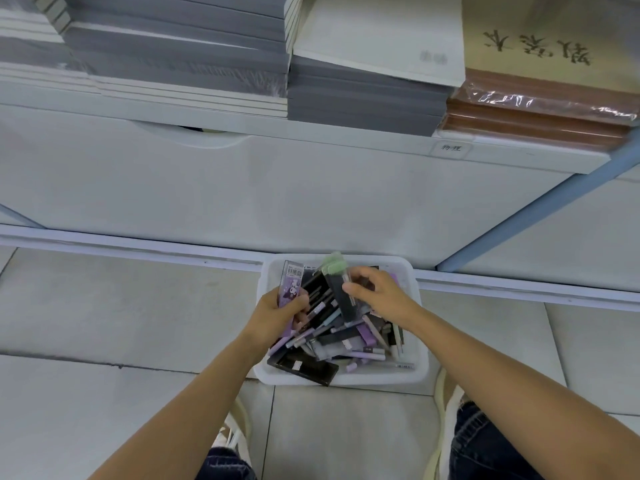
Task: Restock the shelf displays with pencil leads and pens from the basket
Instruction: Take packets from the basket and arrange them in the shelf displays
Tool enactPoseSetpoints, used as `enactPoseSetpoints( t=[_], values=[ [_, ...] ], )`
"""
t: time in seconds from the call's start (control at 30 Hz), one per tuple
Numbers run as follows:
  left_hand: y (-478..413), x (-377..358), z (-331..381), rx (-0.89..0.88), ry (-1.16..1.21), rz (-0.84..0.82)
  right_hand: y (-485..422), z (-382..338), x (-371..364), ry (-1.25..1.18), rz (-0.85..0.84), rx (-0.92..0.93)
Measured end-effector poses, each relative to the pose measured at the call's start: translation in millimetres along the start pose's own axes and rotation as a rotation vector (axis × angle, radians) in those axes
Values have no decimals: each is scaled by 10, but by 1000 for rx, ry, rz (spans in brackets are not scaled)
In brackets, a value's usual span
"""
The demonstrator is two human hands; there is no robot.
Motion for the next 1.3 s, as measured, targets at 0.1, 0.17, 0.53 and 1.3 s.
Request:
enactPoseSetpoints(
  t=[0.1, 0.17, 0.53, 1.3],
  values=[
    [28, -155, 103, -2, 158, -97, 4, -250, -5, -257, -46, -37],
    [81, -289, 197, 5, 307, -198, -15, -401, -13, -414, -37, -38],
    [422, -431, 729, -184, 472, -112, -22, -1086, 246, -290, 219, 113],
    [936, -543, 1095, -246, 291, -75, 166, -1610, 627, -534, 281, 46]
  ],
)
Point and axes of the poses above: each hand's wrist, its own y-axis away from the middle knuckle, its own x-axis out of the back of the hand, z = x × y, the point moved 4 cm from there along -y, towards the middle knuckle, and after that the axes turned 11 degrees about x, right-handed, at the moved point
